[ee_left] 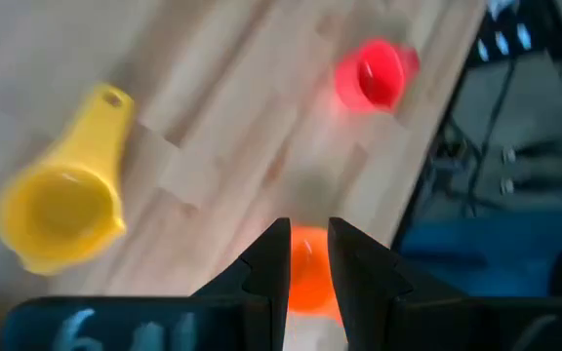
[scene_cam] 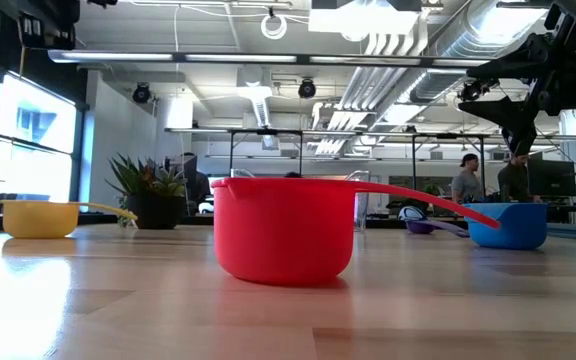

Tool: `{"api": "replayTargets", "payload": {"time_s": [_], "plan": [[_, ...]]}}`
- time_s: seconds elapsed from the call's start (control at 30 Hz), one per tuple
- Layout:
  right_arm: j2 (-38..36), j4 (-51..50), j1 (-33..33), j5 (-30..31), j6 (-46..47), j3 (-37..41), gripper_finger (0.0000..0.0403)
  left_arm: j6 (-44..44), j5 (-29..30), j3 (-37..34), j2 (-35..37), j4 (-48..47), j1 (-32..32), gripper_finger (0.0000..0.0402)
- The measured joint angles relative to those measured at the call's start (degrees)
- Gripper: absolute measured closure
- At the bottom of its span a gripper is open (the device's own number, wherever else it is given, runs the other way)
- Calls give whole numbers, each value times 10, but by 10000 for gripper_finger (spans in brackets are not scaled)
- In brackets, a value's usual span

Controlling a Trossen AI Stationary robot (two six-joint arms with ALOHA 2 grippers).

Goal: Nest measuring cups in basket
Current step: Move the orange measuring cup to the middle left

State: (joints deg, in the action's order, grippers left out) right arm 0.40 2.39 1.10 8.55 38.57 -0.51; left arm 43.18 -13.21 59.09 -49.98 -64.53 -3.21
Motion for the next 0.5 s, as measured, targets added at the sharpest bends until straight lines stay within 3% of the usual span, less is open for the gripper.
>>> {"api": "replayTargets", "payload": {"time_s": [0.5], "plan": [[0, 0, 0, 2, 0, 0, 190, 60, -87, -1, -45, 0, -106, 339]]}}
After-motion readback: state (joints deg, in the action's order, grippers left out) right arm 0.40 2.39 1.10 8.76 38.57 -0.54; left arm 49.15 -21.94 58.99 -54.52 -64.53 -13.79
